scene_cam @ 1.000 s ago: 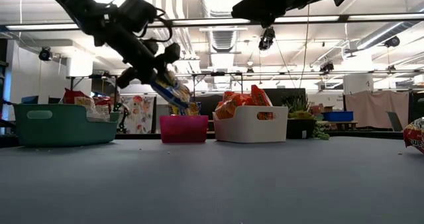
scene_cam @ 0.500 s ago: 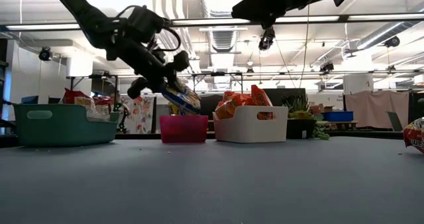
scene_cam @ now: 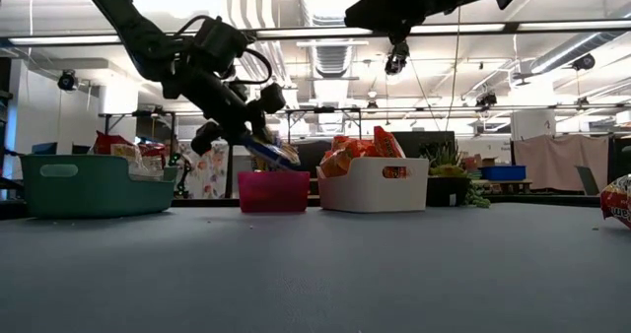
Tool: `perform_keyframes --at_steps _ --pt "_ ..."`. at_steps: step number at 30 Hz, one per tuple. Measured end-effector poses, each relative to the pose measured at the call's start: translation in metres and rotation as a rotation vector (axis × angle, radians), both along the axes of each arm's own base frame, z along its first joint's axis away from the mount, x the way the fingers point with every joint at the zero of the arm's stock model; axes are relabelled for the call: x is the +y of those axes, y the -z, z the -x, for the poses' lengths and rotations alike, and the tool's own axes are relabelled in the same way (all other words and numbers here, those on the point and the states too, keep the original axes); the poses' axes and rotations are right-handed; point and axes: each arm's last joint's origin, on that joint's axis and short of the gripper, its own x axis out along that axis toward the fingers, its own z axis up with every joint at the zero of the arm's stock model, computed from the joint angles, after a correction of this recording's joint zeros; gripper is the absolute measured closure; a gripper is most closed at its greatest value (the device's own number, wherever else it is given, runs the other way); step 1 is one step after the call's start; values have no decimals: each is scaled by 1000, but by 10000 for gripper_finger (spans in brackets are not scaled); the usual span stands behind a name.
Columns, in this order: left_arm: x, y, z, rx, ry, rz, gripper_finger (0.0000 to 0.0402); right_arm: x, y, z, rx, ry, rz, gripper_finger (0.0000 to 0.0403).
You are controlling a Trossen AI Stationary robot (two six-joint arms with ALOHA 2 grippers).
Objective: Sort Maruchan noodles
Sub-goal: Put the blue noodle pack in the red bin
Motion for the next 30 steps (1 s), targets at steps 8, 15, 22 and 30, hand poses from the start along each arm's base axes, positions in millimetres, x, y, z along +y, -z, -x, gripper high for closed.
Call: perform_keyframes --at_steps 8,15,22,30 --pt "0 0 0 -14 -8 10 315 0 0 0 0 0 -2 301" --pt "-1 2 0 11 36 25 265 0 0 0 0 1 -5 300" --pt "-4 2 6 116 64 37 217 0 0 0 1 3 -8 300" --pt "-8 -12 15 174 95 0 196 -2 1 0 12 57 7 300"
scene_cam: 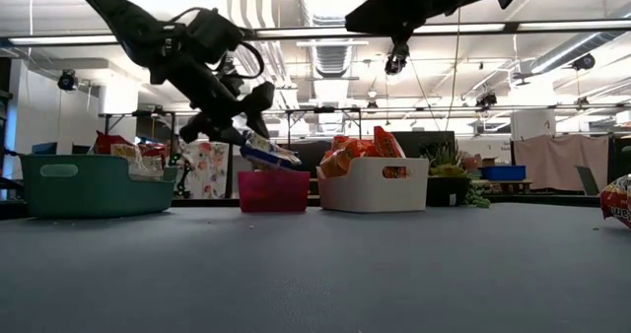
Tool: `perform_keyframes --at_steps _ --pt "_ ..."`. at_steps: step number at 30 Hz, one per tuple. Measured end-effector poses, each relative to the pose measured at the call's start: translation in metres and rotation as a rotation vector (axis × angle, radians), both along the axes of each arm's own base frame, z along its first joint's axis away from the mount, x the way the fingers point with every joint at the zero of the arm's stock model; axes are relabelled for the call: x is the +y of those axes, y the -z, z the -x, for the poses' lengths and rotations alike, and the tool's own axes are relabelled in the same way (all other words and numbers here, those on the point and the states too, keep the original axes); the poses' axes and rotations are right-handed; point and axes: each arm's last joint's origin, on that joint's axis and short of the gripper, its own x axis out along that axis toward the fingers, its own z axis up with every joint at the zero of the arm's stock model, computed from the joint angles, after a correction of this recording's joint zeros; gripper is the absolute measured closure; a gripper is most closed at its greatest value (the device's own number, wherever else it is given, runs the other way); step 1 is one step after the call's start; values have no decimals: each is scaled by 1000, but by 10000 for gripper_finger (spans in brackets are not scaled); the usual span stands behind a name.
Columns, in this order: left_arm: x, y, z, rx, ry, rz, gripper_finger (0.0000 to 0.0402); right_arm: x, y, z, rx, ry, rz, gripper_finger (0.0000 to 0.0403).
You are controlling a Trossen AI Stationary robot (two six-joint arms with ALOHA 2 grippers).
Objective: Sort Maruchan noodles
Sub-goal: Put the blue noodle pack in the red bin
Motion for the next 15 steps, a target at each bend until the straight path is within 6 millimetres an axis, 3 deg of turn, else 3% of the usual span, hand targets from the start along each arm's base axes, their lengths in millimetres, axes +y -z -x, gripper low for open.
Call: perform_keyframes --at_steps 7,15 --pt "0 -6 5 27 -37 -41 205 0 0 0 2 -1 7 300" --pt "7 11 -3 -7 -52 7 236 0 0 0 3 -1 7 300"
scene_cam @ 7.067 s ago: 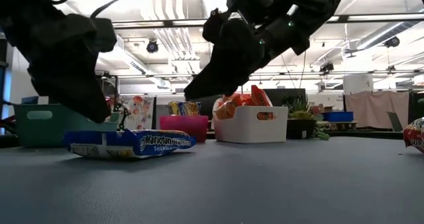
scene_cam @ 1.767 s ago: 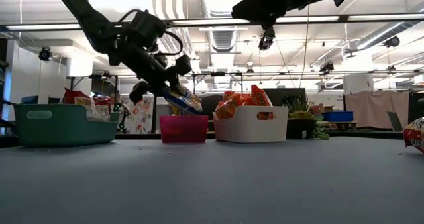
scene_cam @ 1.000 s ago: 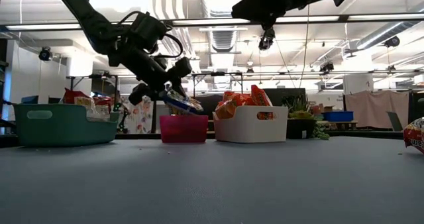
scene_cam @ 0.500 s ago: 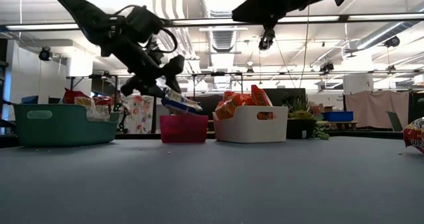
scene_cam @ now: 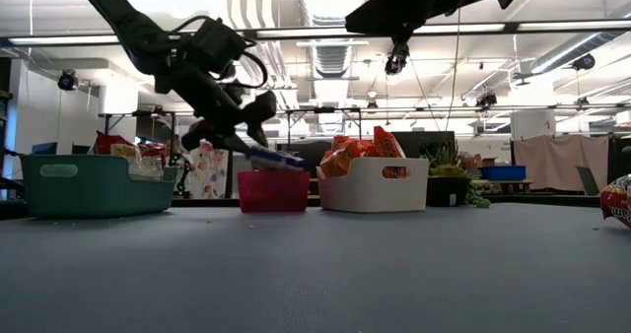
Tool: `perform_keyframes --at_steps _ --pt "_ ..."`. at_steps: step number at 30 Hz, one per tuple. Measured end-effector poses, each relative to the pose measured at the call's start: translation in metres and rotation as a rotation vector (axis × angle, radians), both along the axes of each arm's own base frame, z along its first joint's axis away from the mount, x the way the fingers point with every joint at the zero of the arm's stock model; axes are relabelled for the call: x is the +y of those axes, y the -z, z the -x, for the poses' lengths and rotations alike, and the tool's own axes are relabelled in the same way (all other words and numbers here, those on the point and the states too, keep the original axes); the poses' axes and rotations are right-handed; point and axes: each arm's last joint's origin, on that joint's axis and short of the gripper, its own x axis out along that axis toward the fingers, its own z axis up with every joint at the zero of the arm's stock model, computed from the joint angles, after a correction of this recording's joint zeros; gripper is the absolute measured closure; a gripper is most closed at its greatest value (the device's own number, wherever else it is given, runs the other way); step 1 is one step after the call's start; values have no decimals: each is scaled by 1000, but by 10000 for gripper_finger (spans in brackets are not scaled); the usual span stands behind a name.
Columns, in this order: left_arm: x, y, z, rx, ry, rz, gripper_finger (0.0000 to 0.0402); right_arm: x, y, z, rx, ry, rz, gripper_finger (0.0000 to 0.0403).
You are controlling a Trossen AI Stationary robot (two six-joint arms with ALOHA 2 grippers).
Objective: Sort Maruchan noodles
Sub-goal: Put the blue noodle pack in the red bin, then put the red noodle pack into the green bin
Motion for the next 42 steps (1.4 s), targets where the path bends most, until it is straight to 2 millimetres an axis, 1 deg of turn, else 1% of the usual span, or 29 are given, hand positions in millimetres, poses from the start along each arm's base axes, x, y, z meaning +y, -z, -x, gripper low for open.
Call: perform_keyframes --at_steps 3,6,12,15,18,21,25,28,30,33,39,42 --pt "1 0 -4 -46 14 -6 245 0 0 0 0 0 -1 300" --pt "2 0 -4 -49 -5 -8 247 0 0 0 2 0 -1 300" --pt "-1 -2 4 33 -2 3 240 0 2 0 18 1 -3 300" --pt "-4 -11 5 23 40 -22 239 0 2 1 26 0 -3 300" --pt "-7 -25 -3 -59 171 -93 243 0 2 1 24 0 -2 300" --pt "-11 -29 -14 -96 240 -191 254 0 1 0 17 1 1 300" --pt "-14 -20 -19 -26 187 -246 274 0 1 0 16 15 7 300" --pt "-17 -20 -20 -18 185 -257 287 0 2 1 27 18 -6 300" --pt "-25 -23 -23 -6 220 -278 297 0 4 1 44 24 -31 301" --pt "-41 -32 -25 1 287 -330 314 0 9 3 106 44 -102 306" --pt "-82 -54 -27 0 447 -442 334 3 13 12 371 55 -317 336" --pt "-101 -65 -24 -23 512 -484 338 6 10 16 496 28 -439 356"
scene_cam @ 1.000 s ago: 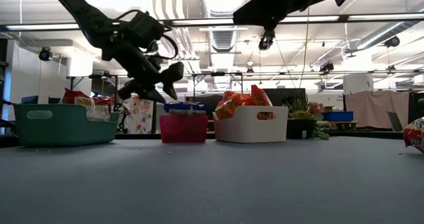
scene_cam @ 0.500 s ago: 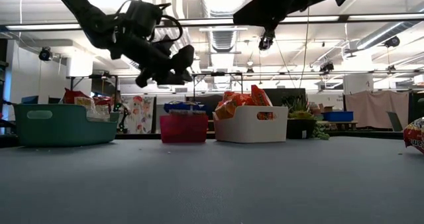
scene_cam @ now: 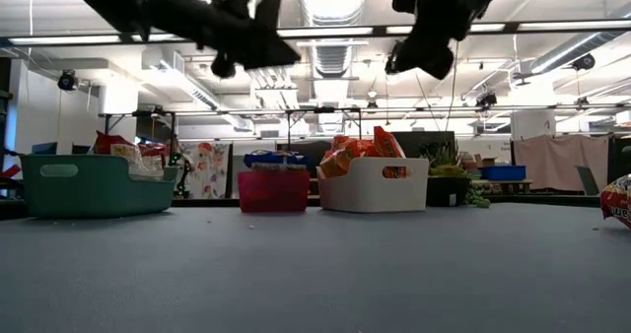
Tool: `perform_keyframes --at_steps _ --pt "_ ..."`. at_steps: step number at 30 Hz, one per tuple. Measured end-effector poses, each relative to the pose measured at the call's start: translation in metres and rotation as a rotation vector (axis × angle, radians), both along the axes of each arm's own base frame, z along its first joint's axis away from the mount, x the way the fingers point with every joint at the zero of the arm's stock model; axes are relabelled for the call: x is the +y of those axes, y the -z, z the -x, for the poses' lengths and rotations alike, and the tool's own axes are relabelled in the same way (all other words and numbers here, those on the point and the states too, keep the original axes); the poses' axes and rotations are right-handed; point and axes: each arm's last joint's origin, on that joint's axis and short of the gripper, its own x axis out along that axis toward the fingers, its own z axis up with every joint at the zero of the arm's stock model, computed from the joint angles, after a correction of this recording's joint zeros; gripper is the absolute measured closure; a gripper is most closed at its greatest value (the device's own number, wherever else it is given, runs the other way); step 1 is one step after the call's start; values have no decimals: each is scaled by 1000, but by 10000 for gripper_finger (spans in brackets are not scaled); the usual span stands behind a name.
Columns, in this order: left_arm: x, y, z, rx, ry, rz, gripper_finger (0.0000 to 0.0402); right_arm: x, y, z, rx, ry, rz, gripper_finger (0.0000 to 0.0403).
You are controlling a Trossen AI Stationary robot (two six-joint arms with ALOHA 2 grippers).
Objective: Sort Maruchan noodles
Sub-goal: Put the red noodle pack into the green bin
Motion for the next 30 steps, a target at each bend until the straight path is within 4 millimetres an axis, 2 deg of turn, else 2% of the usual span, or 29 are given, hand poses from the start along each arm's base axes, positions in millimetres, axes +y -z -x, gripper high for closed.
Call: perform_keyframes --at_steps 3,7,13,16,21,24,30 --pt "-16 -10 4 -22 57 -27 339 4 -1 -1 110 -22 -110 375" --pt "-31 -20 10 -37 113 -56 340 15 9 -3 345 -39 -227 392" --pt "-40 -26 16 -29 147 -63 340 41 29 2 796 -68 -262 394" --pt "-41 -26 16 -35 148 -53 340 59 41 6 952 -77 -256 394" --pt "-43 -20 17 -29 147 44 340 92 65 22 1087 -132 -265 394" --pt "-49 -18 18 -21 167 80 340 105 78 31 1126 -84 -255 394" --pt "-61 -21 20 -38 214 79 340 126 90 44 1150 22 -202 394"
